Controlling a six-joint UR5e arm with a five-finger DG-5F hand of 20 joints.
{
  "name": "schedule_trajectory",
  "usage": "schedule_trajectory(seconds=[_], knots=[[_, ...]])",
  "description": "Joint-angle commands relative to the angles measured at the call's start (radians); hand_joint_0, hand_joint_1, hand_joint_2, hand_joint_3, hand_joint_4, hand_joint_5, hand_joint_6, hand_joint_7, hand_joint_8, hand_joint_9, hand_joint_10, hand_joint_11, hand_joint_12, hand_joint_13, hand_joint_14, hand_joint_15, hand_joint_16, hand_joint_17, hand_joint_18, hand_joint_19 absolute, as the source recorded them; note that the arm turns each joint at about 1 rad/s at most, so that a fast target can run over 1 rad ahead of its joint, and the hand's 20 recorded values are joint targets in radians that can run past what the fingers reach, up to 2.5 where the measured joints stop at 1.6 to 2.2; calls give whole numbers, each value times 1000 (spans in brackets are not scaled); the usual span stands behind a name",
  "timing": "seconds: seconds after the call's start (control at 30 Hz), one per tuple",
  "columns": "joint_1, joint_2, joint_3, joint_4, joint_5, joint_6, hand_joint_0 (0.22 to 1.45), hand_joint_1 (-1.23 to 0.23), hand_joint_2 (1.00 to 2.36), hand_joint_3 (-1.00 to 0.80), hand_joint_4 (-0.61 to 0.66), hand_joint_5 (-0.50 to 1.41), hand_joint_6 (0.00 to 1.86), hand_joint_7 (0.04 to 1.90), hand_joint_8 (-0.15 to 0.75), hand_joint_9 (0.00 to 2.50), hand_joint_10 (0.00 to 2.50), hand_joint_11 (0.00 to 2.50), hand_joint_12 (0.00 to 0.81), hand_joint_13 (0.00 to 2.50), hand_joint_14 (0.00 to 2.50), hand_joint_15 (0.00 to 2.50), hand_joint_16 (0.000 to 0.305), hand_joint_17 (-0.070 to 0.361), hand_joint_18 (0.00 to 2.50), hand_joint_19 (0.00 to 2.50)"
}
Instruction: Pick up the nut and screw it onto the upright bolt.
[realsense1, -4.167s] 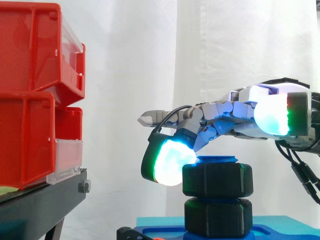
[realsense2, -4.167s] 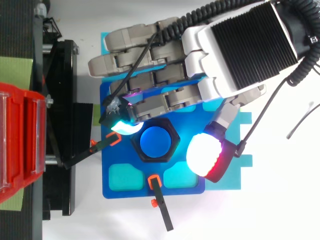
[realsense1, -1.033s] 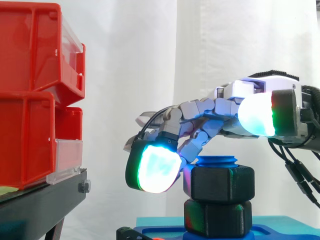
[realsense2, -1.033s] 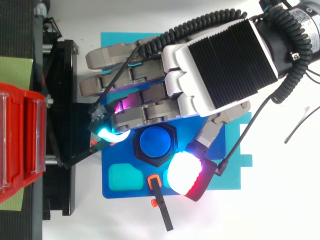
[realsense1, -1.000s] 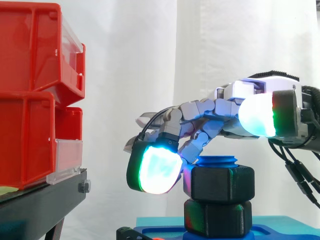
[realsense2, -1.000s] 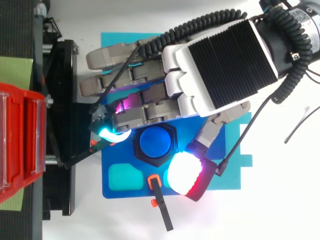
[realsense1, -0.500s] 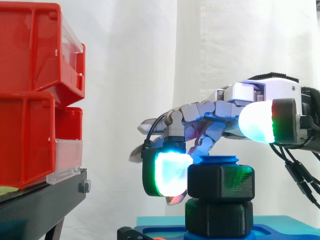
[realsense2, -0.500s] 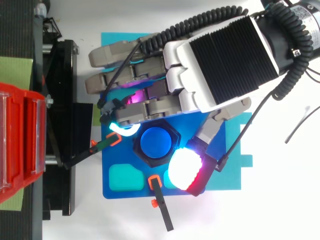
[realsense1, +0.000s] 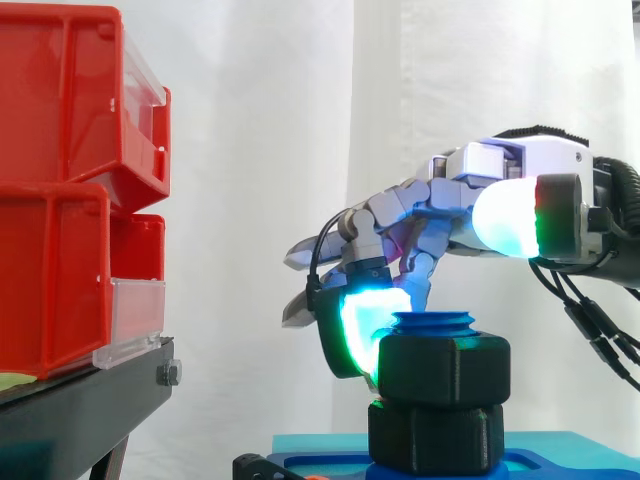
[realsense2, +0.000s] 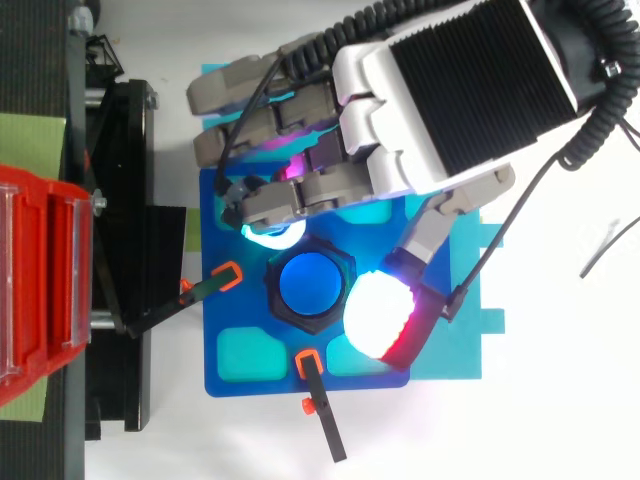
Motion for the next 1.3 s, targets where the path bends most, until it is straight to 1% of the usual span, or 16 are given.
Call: schedule_trajectory(seconds=[0.0, 0.23, 0.33, 0.4, 0.43, 0.47, 0.5, 0.57, 0.6, 0.67, 0.73, 0.83, 0.97, 1.0, 1.13, 1.27], knots=[[-9, 0, 6, -6, -6, -1, 523, -117, 1000, -500, 130, 54, 629, 1210, 259, 1240, 0, 0, 211, 733, 0, 0, 22, 49, 428, 15], [-23, 1, 12, -8, -19, -3, 518, -121, 1000, -500, 123, 66, 646, 1179, 235, 1410, 0, 0, 185, 875, 0, 0, 17, 39, 581, 89], [-27, 0, 36, -19, -29, -3, 517, -108, 1000, -500, 136, 64, 629, 1216, 247, 1406, 0, 0, 188, 877, 0, 0, 18, 41, 590, 95], [-29, 0, 54, -31, -33, -3, 516, -90, 1000, -500, 155, 59, 578, 1307, 254, 1355, 0, 0, 200, 835, 0, 0, 20, 45, 565, 95], [-29, 0, 60, -34, -33, -3, 512, -75, 1000, -500, 167, 56, 513, 1419, 264, 1292, 0, 0, 215, 778, 0, 0, 23, 51, 512, 97], [-30, 0, 88, -35, -38, -1, 511, -65, 1000, -500, 181, 42, 501, 1406, 262, 1227, 0, 0, 228, 747, 0, 0, 24, 55, 482, 82], [-30, 0, 98, -37, -39, -3, 511, -65, 1000, -500, 181, 42, 501, 1406, 262, 1227, 0, 0, 228, 747, 0, 0, 24, 55, 482, 82], [-32, 0, 123, -40, -53, -3, 507, -52, 1000, -500, 191, 1, 505, 1263, 249, 1137, 0, 0, 244, 683, 0, 0, 27, 61, 399, 63], [-32, 0, 124, -42, -58, -3, 507, -52, 1000, -500, 197, 0, 505, 1246, 248, 1129, 0, 0, 245, 676, 0, 0, 28, 62, 391, 67], [-34, 0, 123, -45, -58, -3, 506, -51, 1000, -500, 227, -17, 505, 1136, 244, 1094, 0, 0, 252, 639, 0, 0, 29, 64, 361, 57], [-30, 0, 121, -45, -55, -3, 505, -49, 1000, -500, 279, -36, 504, 955, 240, 1051, 0, 0, 257, 605, 0, 0, 30, 67, 325, 43], [-24, 0, 109, -35, -47, -3, 503, -50, 1000, -500, 270, -46, 504, 853, 235, 1024, 0, 0, 258, 584, 0, 0, 31, 69, 303, 38], [-12, 0, 69, -22, -10, -1, 503, -50, 1000, -500, 259, -49, 503, 812, 232, 1008, 0, 0, 257, 567, 0, 0, 31, 69, 284, 31], [-4, 0, 51, -14, 4, -1, 503, -50, 1000, -500, 260, -49, 503, 811, 234, 1003, 0, 0, 258, 565, 0, 0, 31, 69, 283, 33], [6, 0, 37, 9, 8, 5, 503, -52, 1000, -500, 261, -49, 503, 805, 232, 992, 0, 0, 261, 560, 0, 0, 31, 69, 274, 25], [17, 0, 34, 4, 10, 11, 503, -56, 1000, -500, 266, -49, 503, 809, 231, 985, 0, 0, 263, 556, 0, 0, 31, 69, 271, 18]])
